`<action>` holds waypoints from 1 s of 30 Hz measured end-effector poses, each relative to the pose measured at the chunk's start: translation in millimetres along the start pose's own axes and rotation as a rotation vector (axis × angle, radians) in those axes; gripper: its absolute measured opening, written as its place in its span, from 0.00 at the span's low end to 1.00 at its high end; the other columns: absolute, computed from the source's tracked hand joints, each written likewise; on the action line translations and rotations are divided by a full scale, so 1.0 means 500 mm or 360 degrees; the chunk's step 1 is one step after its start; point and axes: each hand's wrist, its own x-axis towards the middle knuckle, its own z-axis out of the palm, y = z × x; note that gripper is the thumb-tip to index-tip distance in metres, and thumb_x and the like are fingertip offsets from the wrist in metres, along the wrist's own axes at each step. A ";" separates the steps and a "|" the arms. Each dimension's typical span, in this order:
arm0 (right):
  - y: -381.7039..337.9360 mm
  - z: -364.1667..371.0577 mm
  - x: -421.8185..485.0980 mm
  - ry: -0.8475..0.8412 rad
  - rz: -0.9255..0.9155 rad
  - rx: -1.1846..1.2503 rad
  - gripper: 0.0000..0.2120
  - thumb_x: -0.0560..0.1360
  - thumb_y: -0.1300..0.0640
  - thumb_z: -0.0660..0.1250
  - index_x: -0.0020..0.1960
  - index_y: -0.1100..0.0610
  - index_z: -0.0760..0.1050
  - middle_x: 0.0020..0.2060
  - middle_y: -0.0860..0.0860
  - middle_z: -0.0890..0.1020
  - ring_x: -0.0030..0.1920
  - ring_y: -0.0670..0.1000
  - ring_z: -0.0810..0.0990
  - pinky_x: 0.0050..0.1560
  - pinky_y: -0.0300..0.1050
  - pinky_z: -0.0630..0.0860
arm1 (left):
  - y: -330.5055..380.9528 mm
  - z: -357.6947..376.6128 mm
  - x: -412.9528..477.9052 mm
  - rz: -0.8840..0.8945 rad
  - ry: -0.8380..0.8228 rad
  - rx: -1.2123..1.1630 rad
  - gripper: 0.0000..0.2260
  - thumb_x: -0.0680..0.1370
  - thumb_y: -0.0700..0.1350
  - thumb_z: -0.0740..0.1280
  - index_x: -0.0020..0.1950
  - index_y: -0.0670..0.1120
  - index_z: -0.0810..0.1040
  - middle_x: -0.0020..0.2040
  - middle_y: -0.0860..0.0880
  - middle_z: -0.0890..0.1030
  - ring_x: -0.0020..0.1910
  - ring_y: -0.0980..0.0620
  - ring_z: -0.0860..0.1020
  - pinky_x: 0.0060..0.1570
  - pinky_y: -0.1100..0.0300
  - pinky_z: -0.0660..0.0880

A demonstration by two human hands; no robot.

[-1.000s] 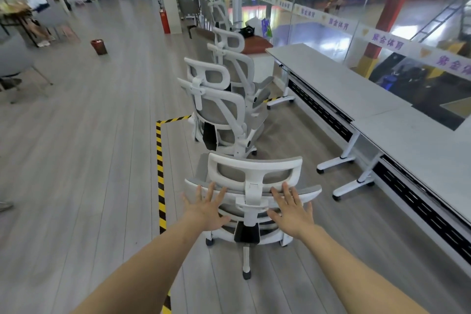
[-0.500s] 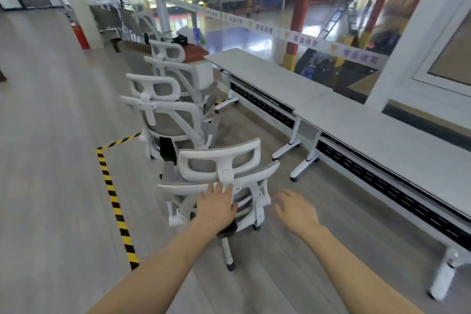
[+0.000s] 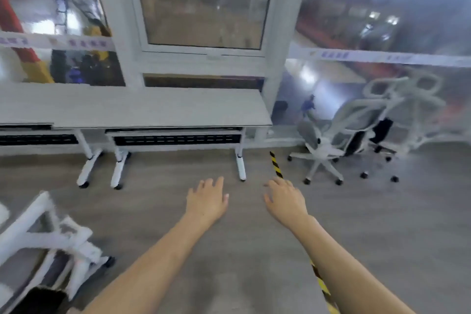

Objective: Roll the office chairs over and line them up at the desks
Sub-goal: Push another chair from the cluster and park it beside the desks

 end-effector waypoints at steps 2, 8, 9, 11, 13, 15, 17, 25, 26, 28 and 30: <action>0.140 -0.031 -0.040 0.0045 0.0192 0.0027 0.17 0.82 0.47 0.59 0.69 0.48 0.74 0.68 0.47 0.75 0.67 0.54 0.73 0.59 0.54 0.75 | 0.154 0.005 0.042 0.0194 0.0004 0.0026 0.25 0.86 0.57 0.55 0.81 0.50 0.60 0.76 0.45 0.70 0.76 0.44 0.67 0.68 0.45 0.68; 0.553 -0.105 -0.146 0.0210 0.0556 0.0029 0.18 0.83 0.45 0.57 0.68 0.49 0.75 0.68 0.48 0.75 0.67 0.55 0.73 0.61 0.53 0.75 | 0.603 0.065 0.145 0.0634 0.0049 0.0122 0.25 0.86 0.57 0.55 0.82 0.49 0.59 0.76 0.45 0.69 0.77 0.43 0.66 0.69 0.44 0.69; 0.622 -0.114 -0.161 0.0219 0.0593 0.0029 0.18 0.83 0.45 0.56 0.68 0.49 0.76 0.68 0.48 0.76 0.67 0.55 0.73 0.61 0.53 0.75 | 0.672 0.079 0.162 0.0672 0.0039 0.0126 0.25 0.86 0.57 0.55 0.82 0.50 0.59 0.76 0.45 0.69 0.77 0.44 0.66 0.69 0.43 0.69; 0.748 -0.133 -0.189 0.0228 0.0666 0.0033 0.18 0.83 0.45 0.57 0.67 0.49 0.76 0.68 0.47 0.76 0.67 0.55 0.73 0.61 0.53 0.75 | 0.802 0.108 0.194 0.0723 0.0022 0.0102 0.25 0.86 0.57 0.55 0.81 0.50 0.60 0.75 0.46 0.70 0.75 0.44 0.67 0.68 0.44 0.70; 0.859 -0.152 -0.207 0.0258 0.0728 0.0018 0.17 0.83 0.46 0.58 0.67 0.49 0.77 0.67 0.47 0.76 0.67 0.55 0.74 0.60 0.53 0.75 | 0.912 0.134 0.226 0.0752 0.0033 0.0101 0.24 0.86 0.57 0.56 0.80 0.50 0.61 0.73 0.46 0.71 0.73 0.45 0.69 0.66 0.45 0.72; 0.959 -0.165 -0.212 0.0289 0.0779 0.0016 0.16 0.82 0.47 0.60 0.66 0.50 0.78 0.67 0.48 0.77 0.66 0.55 0.75 0.58 0.52 0.75 | 1.009 0.155 0.258 0.0772 0.0028 0.0108 0.24 0.85 0.58 0.56 0.80 0.50 0.62 0.73 0.47 0.72 0.73 0.45 0.69 0.65 0.45 0.72; 1.043 -0.175 -0.197 0.0289 0.0797 0.0020 0.16 0.81 0.47 0.60 0.65 0.50 0.78 0.66 0.48 0.77 0.65 0.56 0.75 0.57 0.52 0.75 | 1.086 0.171 0.294 0.0771 0.0014 0.0112 0.25 0.85 0.58 0.56 0.80 0.51 0.61 0.73 0.47 0.72 0.73 0.45 0.69 0.65 0.45 0.72; 1.297 -0.206 0.021 0.0280 0.0720 0.0016 0.16 0.82 0.46 0.60 0.65 0.51 0.77 0.66 0.48 0.77 0.66 0.55 0.74 0.57 0.53 0.75 | 1.273 0.177 0.529 0.0717 0.0033 0.0171 0.23 0.85 0.58 0.55 0.78 0.51 0.64 0.71 0.48 0.73 0.71 0.45 0.70 0.66 0.43 0.71; 1.332 -0.211 0.064 0.0273 0.0711 0.0015 0.16 0.82 0.46 0.60 0.65 0.51 0.77 0.66 0.48 0.77 0.67 0.55 0.74 0.57 0.53 0.75 | 1.295 0.177 0.578 0.0712 0.0046 0.0166 0.22 0.84 0.58 0.55 0.77 0.51 0.65 0.70 0.48 0.74 0.70 0.46 0.70 0.66 0.43 0.71; 1.401 -0.225 0.148 0.0258 0.0676 -0.0023 0.16 0.82 0.46 0.60 0.65 0.50 0.77 0.66 0.47 0.77 0.66 0.55 0.74 0.56 0.53 0.75 | 1.340 0.176 0.682 0.0698 0.0081 0.0135 0.21 0.84 0.58 0.56 0.75 0.51 0.66 0.68 0.48 0.75 0.69 0.46 0.71 0.64 0.44 0.72; 1.465 -0.250 0.227 0.0257 0.0672 -0.0052 0.16 0.82 0.46 0.59 0.65 0.50 0.77 0.65 0.47 0.77 0.66 0.55 0.74 0.56 0.52 0.75 | 1.388 0.166 0.789 0.0691 0.0088 0.0108 0.23 0.84 0.58 0.55 0.78 0.51 0.65 0.70 0.48 0.74 0.70 0.46 0.71 0.65 0.45 0.72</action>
